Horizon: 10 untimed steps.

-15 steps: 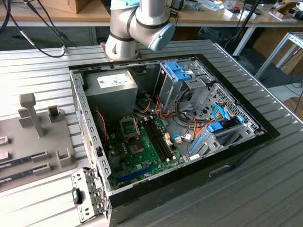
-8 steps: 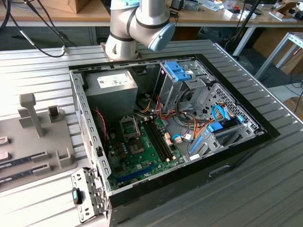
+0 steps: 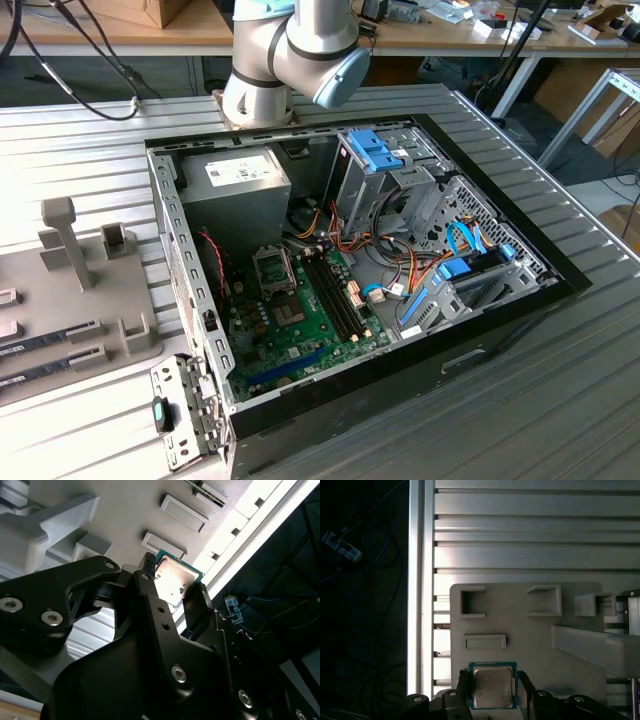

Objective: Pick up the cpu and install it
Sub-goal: 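Pick up the cpu and move it towards the insertion slot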

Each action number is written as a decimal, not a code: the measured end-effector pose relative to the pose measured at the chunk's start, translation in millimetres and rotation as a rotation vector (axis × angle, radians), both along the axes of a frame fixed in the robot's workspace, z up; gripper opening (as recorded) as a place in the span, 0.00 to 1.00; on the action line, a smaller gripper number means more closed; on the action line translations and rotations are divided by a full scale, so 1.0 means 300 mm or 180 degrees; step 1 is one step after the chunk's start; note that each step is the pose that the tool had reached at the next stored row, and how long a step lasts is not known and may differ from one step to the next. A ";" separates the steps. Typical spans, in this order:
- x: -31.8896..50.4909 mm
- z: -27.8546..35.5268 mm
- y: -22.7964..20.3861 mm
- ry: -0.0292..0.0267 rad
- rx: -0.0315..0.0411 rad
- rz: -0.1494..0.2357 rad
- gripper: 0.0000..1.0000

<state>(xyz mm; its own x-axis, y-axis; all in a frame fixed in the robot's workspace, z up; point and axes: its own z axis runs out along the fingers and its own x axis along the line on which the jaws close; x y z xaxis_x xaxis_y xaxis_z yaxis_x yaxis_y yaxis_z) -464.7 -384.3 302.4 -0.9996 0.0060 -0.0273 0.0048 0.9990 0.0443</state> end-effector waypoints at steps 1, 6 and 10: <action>0.000 0.001 0.000 0.0000 0.0000 0.0000 0.47; 0.000 0.005 0.000 0.0000 0.0001 0.0000 0.47; 0.000 0.008 0.000 0.0000 0.0004 0.0000 0.47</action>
<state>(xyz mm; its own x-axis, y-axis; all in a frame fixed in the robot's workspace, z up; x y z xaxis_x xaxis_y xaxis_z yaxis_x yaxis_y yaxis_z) -464.7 -384.4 304.6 -0.9996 0.0060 -0.0273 0.0048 0.9990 0.0455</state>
